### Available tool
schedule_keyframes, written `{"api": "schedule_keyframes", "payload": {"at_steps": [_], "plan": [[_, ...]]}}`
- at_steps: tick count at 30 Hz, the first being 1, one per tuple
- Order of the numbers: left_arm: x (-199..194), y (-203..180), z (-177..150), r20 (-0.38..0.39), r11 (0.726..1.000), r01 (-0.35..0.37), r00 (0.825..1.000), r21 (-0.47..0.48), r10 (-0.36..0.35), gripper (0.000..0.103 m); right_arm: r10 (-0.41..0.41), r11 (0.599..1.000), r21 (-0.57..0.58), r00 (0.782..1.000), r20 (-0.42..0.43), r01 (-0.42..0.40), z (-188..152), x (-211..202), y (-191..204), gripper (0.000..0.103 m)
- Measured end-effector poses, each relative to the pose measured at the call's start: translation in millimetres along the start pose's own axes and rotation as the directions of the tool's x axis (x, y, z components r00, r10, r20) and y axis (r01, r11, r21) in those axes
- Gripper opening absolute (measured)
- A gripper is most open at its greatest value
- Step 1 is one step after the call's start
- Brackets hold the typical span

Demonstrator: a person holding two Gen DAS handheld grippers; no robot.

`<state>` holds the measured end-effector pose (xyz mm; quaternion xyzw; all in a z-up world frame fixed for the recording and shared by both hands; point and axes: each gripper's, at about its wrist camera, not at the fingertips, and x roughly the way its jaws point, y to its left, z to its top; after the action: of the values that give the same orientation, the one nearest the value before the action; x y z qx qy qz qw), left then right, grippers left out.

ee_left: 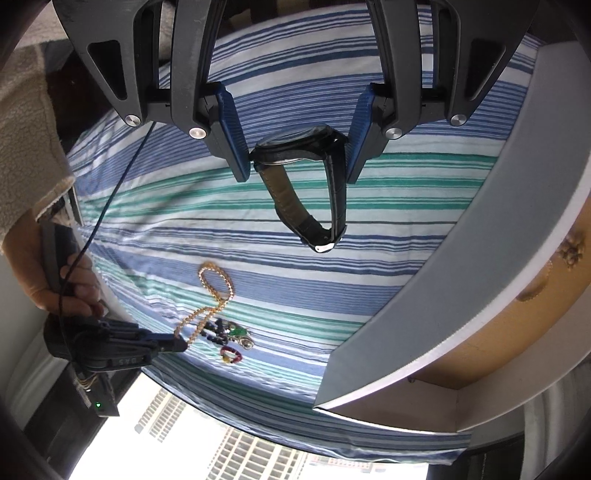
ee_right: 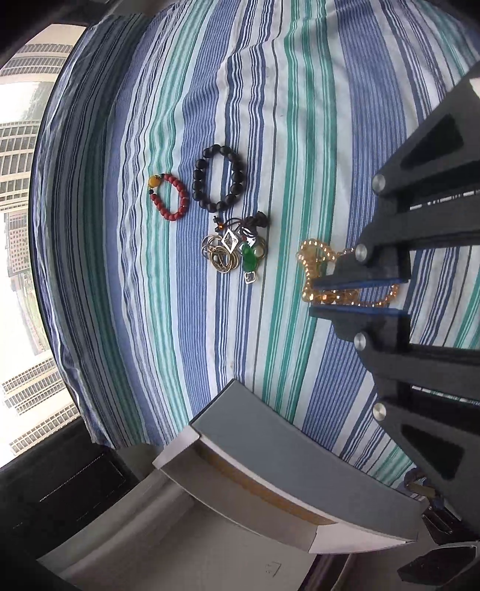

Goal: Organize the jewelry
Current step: 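Carry the watch and necklace into the white box and open both grippers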

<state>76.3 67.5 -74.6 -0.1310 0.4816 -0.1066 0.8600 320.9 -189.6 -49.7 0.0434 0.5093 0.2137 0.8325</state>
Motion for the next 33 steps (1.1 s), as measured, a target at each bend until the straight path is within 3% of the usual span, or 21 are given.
{"api": "schedule_keyframes", "payload": {"at_steps": [6,11,16,21,26,33], "plan": [[-33,-8,16,0.019,1.0,0.003,1.0,0.014,-0.003,0.052,0.138,0.989,-0.07,0.984,0.116,-0.13,7,-72,41,0.008],[-70,-4,32,0.064,1.0,-0.012,0.998,0.017,0.011,0.052,0.268,0.957,-0.163,0.946,0.183,-0.24,14,-123,91,0.008],[-108,24,55,0.112,0.999,-0.038,0.993,-0.024,0.041,0.052,0.381,0.907,-0.27,0.903,0.197,-0.323,28,-153,148,0.008],[-135,65,81,0.159,0.986,-0.139,0.976,-0.088,0.152,0.052,0.443,0.866,-0.343,0.876,0.188,-0.365,51,-155,207,0.008],[-131,112,98,0.152,0.963,-0.209,0.96,-0.172,0.236,0.052,0.496,0.828,-0.385,0.853,0.16,-0.409,69,-138,256,0.008],[-88,164,91,0.061,0.929,-0.267,0.955,-0.258,0.291,0.052,0.484,0.823,-0.394,0.868,0.107,-0.41,85,-77,290,0.008]]}}
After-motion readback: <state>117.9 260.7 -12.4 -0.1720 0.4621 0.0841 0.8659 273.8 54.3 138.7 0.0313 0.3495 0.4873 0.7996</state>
